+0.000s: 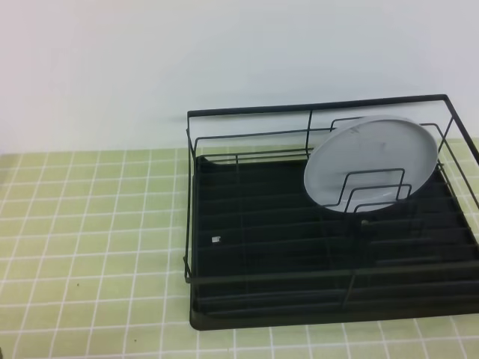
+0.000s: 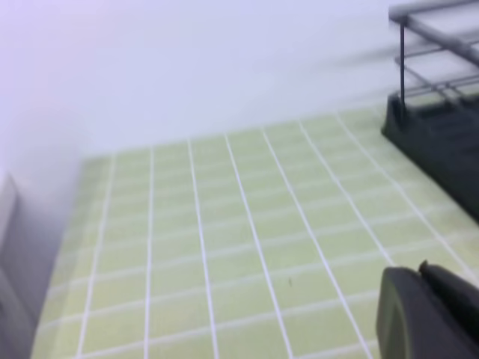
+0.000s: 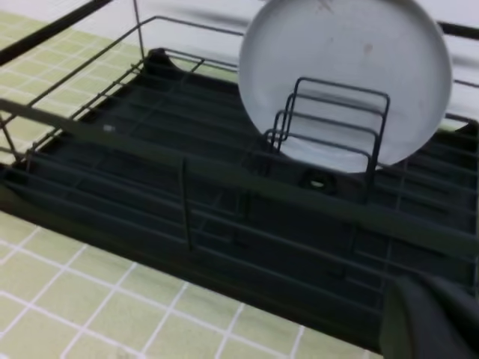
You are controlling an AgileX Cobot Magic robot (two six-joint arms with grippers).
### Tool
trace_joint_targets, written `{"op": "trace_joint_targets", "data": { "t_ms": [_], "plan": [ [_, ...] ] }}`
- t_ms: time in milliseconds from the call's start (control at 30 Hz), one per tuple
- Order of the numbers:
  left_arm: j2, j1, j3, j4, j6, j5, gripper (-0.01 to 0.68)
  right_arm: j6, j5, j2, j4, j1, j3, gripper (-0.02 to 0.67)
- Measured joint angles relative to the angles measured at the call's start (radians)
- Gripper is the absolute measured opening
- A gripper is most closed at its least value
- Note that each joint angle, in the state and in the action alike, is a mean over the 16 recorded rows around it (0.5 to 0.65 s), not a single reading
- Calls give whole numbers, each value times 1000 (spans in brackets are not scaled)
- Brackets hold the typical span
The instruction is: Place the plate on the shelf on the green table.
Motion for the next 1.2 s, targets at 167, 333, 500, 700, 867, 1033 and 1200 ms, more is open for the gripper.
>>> {"op": "trace_joint_targets", "data": {
  "t_ms": [167, 333, 500, 700, 867, 1033, 1200],
  "plan": [
    [-27, 3, 8, 39, -64, 67, -2, 0, 6, 1, 5, 0, 0, -2],
    [-19, 3, 8, 130, -272, 93, -2, 0, 11, 2, 12, 0, 1, -2],
    [-17, 3, 8, 255, -532, 90, -2, 0, 13, 2, 19, 0, 1, -2],
    [-17, 3, 8, 394, -789, 85, -2, 0, 13, 2, 22, 0, 1, -2],
    [-17, 3, 8, 442, -858, 85, -2, 0, 13, 2, 22, 0, 1, -2],
    [-17, 3, 8, 448, -860, 85, -2, 0, 14, -11, 18, -1, 1, -2],
    [-17, 3, 8, 448, -861, 85, -2, -1, 13, -56, 10, -7, 13, -2]
  ]
}}
